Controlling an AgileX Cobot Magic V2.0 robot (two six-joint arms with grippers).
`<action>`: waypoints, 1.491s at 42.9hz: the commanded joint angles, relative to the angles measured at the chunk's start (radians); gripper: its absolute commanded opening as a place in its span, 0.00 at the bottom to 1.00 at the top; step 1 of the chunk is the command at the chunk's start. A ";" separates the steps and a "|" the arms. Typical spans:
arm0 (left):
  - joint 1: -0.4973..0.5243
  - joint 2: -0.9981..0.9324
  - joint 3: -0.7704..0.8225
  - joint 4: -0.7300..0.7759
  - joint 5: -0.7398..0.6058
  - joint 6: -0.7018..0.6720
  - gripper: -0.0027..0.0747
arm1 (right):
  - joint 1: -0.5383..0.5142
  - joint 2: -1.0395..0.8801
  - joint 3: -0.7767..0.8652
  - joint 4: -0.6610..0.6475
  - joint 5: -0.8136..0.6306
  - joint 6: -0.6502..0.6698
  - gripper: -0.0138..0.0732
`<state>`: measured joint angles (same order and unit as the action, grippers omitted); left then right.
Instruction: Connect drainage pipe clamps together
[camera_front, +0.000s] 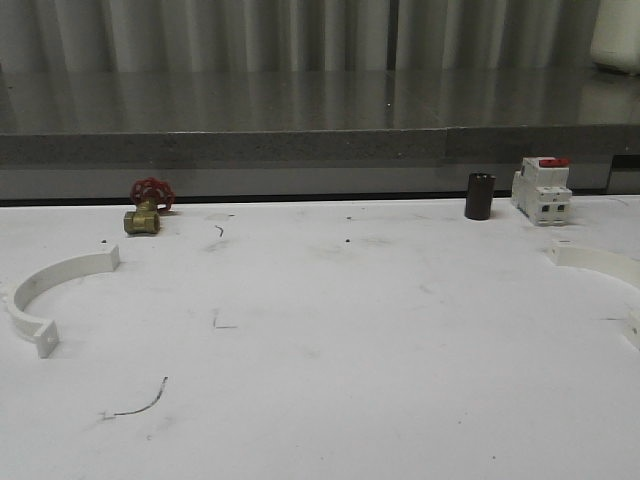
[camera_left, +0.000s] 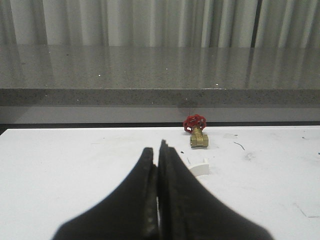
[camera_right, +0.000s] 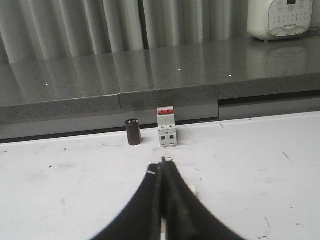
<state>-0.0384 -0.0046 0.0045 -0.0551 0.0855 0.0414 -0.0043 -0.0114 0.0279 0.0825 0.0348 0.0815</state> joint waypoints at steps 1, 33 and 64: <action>0.001 -0.010 0.023 -0.001 -0.086 -0.009 0.01 | -0.002 -0.015 -0.005 -0.009 -0.088 -0.004 0.09; 0.001 -0.010 0.021 0.002 -0.143 -0.009 0.01 | -0.002 -0.015 -0.007 -0.008 -0.140 -0.004 0.09; 0.001 0.368 -0.661 0.098 0.231 -0.009 0.01 | -0.002 0.379 -0.659 -0.028 0.336 -0.018 0.09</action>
<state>-0.0384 0.2941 -0.5970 0.0417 0.3346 0.0414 -0.0043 0.2849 -0.5667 0.0758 0.3740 0.0730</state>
